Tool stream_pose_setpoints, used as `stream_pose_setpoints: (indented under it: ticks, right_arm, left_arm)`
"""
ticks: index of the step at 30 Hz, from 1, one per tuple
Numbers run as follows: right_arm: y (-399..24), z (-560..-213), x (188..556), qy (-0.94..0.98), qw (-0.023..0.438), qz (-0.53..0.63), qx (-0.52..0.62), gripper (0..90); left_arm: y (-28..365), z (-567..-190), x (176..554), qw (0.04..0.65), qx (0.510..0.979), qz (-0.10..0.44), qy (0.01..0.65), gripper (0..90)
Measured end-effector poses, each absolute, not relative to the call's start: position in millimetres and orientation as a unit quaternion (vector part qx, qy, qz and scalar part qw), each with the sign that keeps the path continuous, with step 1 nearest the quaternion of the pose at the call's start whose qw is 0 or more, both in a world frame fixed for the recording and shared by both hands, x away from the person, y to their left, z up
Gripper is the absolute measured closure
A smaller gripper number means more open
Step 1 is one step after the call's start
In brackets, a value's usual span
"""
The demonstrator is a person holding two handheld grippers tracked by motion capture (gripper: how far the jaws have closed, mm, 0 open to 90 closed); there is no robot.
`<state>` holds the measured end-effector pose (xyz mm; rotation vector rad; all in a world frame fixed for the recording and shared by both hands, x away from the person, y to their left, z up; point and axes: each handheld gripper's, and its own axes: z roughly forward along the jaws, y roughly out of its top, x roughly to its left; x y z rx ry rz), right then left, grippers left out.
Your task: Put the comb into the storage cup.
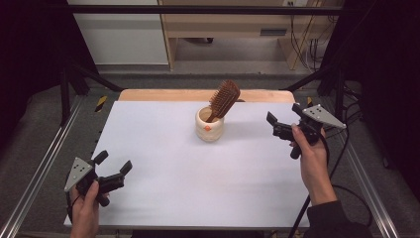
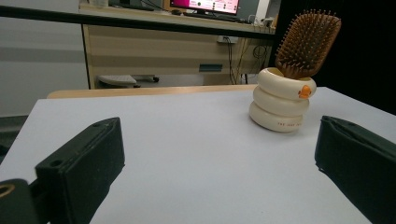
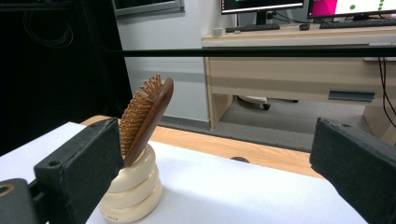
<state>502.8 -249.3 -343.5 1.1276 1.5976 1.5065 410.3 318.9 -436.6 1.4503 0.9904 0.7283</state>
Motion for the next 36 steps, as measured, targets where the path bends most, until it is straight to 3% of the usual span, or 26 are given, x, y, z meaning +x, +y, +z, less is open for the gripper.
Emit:
stream_pose_setpoints:
  ticks: [12,36]
  right_arm:
    - [-260.5,-350.8,490.0,0.618,0.344,0.562,0.428,2.8]
    - [-289.6,-385.3,465.3,0.612,0.359,0.553,0.438,3.4]
  left_arm:
    - [323.9,-436.2,394.4,0.576,0.626,0.316,0.42,1.3]
    - [337.9,-441.7,400.7,0.576,0.615,0.326,0.429,1.4]
